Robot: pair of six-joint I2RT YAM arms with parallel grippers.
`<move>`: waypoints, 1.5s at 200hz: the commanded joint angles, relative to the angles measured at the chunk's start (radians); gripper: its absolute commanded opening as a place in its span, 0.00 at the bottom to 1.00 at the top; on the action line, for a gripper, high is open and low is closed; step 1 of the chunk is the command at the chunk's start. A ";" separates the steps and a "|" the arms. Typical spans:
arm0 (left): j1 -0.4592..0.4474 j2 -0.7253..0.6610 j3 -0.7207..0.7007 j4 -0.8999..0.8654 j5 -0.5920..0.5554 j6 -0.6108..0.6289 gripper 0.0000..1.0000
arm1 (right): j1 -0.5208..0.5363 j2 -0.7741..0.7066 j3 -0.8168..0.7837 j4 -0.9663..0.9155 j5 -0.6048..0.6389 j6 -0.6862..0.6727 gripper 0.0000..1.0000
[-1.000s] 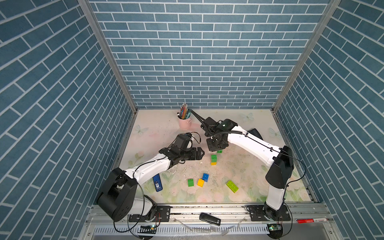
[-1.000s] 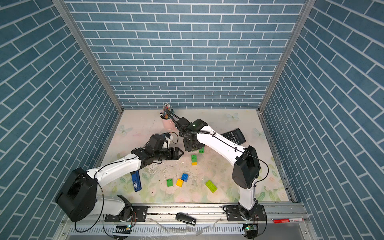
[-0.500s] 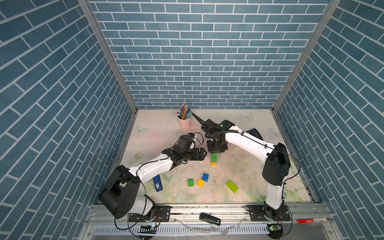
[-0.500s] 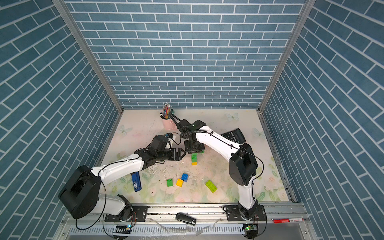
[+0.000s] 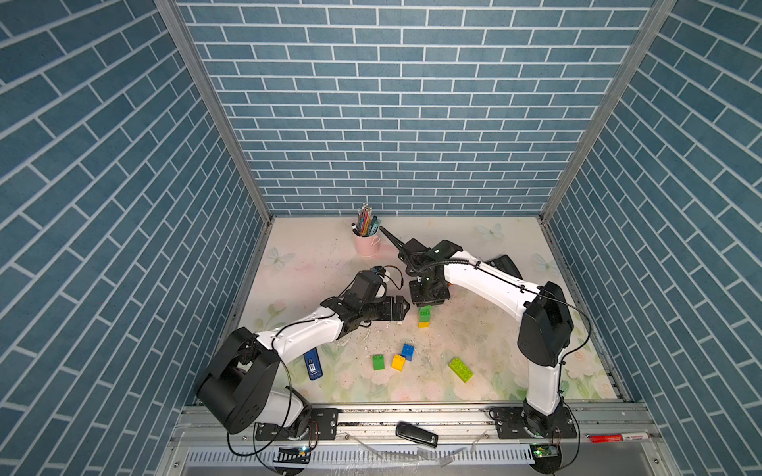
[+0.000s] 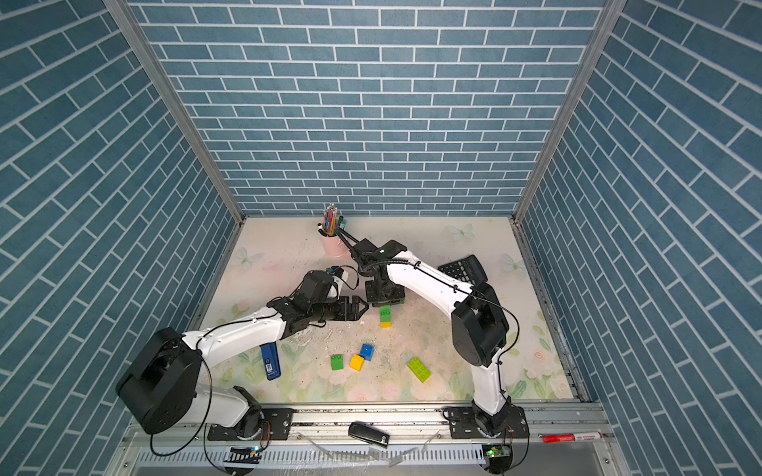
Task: Assemble a fork with lego
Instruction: Assemble the lego brick with the lego brick.
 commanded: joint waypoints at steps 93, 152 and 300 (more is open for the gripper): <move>-0.003 0.000 -0.017 0.014 -0.002 -0.003 0.92 | -0.003 0.023 -0.054 0.025 0.017 0.053 0.01; -0.002 -0.003 -0.017 0.012 -0.004 0.000 0.92 | -0.004 0.006 -0.048 0.042 0.035 0.057 0.00; -0.002 0.010 -0.010 0.013 0.004 0.006 0.92 | 0.023 0.000 -0.112 0.015 0.054 0.064 0.00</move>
